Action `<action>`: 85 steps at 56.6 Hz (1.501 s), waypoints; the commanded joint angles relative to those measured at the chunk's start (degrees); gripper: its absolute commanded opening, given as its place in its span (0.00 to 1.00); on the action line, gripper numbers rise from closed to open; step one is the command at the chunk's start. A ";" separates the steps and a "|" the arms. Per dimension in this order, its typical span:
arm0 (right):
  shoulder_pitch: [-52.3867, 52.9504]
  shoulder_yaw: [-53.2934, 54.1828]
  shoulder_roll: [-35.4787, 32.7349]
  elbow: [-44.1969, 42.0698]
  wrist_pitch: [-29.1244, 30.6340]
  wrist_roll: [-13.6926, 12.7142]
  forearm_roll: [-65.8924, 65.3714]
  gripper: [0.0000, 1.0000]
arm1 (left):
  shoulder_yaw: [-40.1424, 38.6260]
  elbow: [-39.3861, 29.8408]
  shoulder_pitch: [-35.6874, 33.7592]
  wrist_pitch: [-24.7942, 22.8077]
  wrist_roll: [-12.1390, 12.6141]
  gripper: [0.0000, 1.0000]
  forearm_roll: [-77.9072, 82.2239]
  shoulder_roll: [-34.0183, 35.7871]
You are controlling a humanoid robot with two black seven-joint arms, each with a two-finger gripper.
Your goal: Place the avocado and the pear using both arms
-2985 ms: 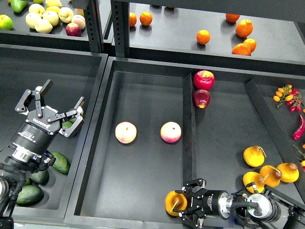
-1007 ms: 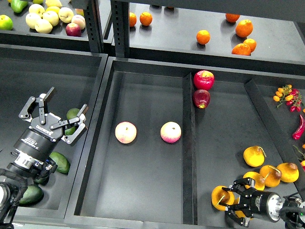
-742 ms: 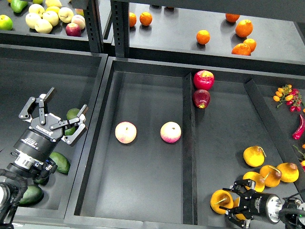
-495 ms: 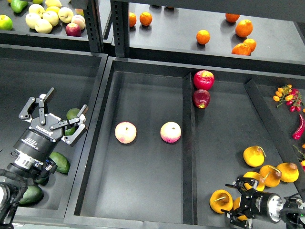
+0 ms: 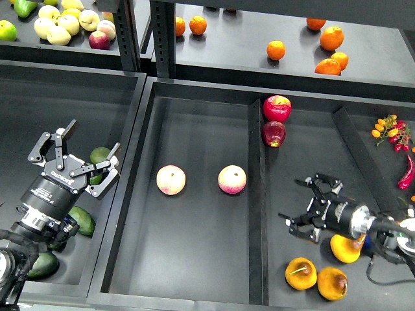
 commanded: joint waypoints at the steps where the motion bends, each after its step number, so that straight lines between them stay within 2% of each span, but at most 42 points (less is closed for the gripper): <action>1: 3.16 7.36 9.89 -1.10 -5.86 0.00 -0.53 0.96 | -0.08 0.01 0.37 0.00 0.00 0.99 0.26 0.00; 13: 3.96 17.82 24.83 -4.96 -4.73 0.00 -4.92 0.99 | -0.43 0.63 0.89 0.00 0.00 0.99 0.52 0.00; 25: 1.59 24.77 25.02 -5.32 3.44 0.00 -7.12 0.99 | -0.52 1.15 3.97 0.00 0.00 0.99 0.61 0.00; 35: -2.89 23.64 25.02 -5.49 14.68 0.00 -7.12 0.99 | -0.52 1.77 8.00 0.00 0.00 0.99 0.61 0.00; 46: -8.52 16.61 25.02 -5.14 21.37 0.00 -5.54 1.00 | 0.45 2.03 9.68 0.00 0.00 0.99 0.52 0.00; 47: -8.70 16.25 25.02 -5.14 21.55 0.39 -5.28 1.00 | 0.45 2.03 9.68 0.00 0.00 0.99 0.52 0.00; 50: -10.19 13.09 25.02 -4.79 22.69 6.62 -2.56 1.00 | 0.45 2.03 9.68 0.00 0.00 0.99 0.52 0.00; 53: -11.07 10.98 25.02 -4.44 22.78 10.32 -0.80 1.00 | 0.45 2.03 9.68 0.00 0.00 0.99 0.52 0.00; 57: -11.34 10.01 25.02 -3.47 22.78 13.23 -0.09 1.00 | 0.62 1.86 9.77 0.00 0.00 0.99 0.43 0.00; 71: -10.99 14.22 25.02 0.40 17.86 13.85 -0.27 1.00 | 2.03 1.33 8.45 0.00 0.00 0.99 0.52 0.00; 78: -10.28 18.35 25.02 0.40 17.77 14.37 -0.70 1.00 | 1.33 1.94 4.15 0.00 0.00 0.99 0.79 0.00; 81: -10.28 19.41 25.02 0.40 17.77 15.43 -1.06 1.00 | 0.89 2.30 2.66 0.00 0.00 0.99 0.87 0.00; 85: -10.37 20.03 25.02 0.31 18.04 18.23 -1.15 1.00 | 0.88 3.87 0.99 0.00 0.00 0.99 0.87 0.00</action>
